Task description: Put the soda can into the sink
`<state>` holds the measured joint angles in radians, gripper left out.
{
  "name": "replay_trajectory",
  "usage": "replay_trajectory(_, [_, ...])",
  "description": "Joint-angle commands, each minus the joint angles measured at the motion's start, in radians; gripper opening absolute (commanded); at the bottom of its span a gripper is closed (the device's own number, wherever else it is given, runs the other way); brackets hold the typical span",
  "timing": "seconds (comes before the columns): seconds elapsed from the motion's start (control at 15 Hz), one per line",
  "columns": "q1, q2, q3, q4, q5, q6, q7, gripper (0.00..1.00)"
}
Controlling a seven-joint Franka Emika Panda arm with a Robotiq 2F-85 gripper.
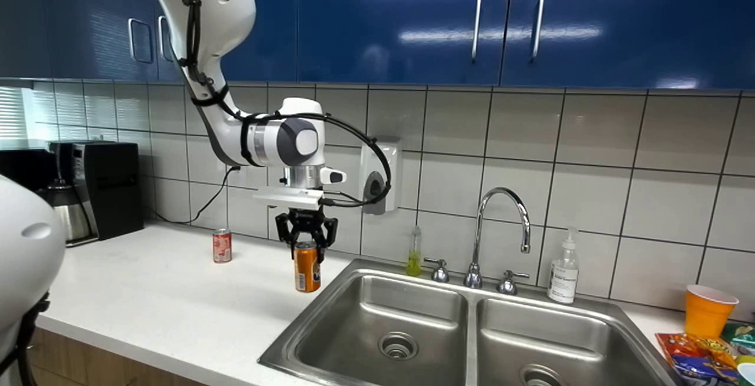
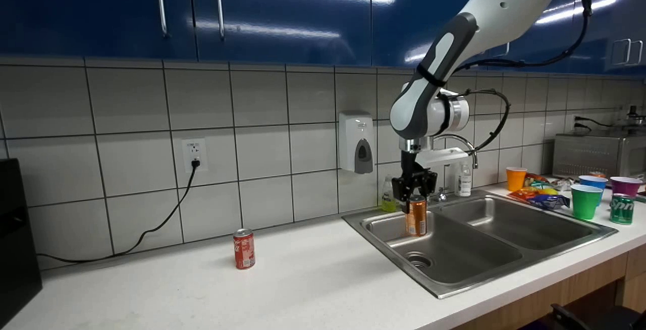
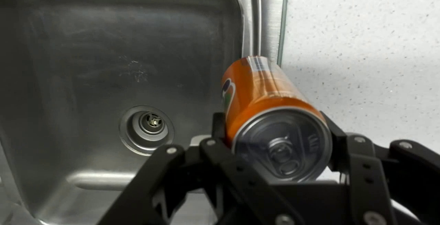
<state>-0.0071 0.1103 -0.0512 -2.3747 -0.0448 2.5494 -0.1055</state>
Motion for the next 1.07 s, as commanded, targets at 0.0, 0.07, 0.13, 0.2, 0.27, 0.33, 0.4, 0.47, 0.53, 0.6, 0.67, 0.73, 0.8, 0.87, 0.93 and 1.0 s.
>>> replay_trajectory(0.0, [-0.042, -0.032, -0.019, -0.021, 0.017, 0.006, 0.001, 0.38])
replay_trajectory(0.07, [-0.052, -0.027, -0.028, -0.017, 0.022, 0.006, -0.002, 0.38])
replay_trajectory(0.13, [-0.061, -0.024, -0.035, -0.014, 0.026, 0.006, -0.004, 0.38])
replay_trajectory(0.2, [-0.069, -0.017, -0.042, -0.010, 0.029, 0.010, -0.005, 0.38])
replay_trajectory(0.27, [-0.075, -0.011, -0.047, -0.007, 0.037, 0.017, -0.007, 0.38])
replay_trajectory(0.33, [-0.081, -0.003, -0.052, -0.002, 0.040, 0.019, -0.005, 0.38])
replay_trajectory(0.4, [-0.086, 0.002, -0.055, -0.001, 0.047, 0.025, -0.006, 0.38])
replay_trajectory(0.47, [-0.090, 0.012, -0.057, 0.003, 0.052, 0.033, -0.005, 0.38])
replay_trajectory(0.53, [-0.094, 0.021, -0.060, 0.004, 0.056, 0.044, -0.004, 0.38])
replay_trajectory(0.6, [-0.097, 0.033, -0.061, 0.006, 0.062, 0.056, -0.005, 0.38])
replay_trajectory(0.67, [-0.099, 0.045, -0.062, 0.008, 0.067, 0.070, -0.003, 0.38])
replay_trajectory(0.73, [-0.102, 0.058, -0.061, 0.009, 0.072, 0.082, -0.004, 0.38])
replay_trajectory(0.8, [-0.105, 0.072, -0.060, 0.011, 0.079, 0.096, -0.005, 0.38])
replay_trajectory(0.87, [-0.107, 0.085, -0.059, 0.013, 0.084, 0.110, -0.005, 0.38])
replay_trajectory(0.93, [-0.108, 0.103, -0.059, 0.018, 0.087, 0.125, -0.004, 0.38])
replay_trajectory(1.0, [-0.109, 0.119, -0.060, 0.023, 0.086, 0.137, -0.001, 0.38])
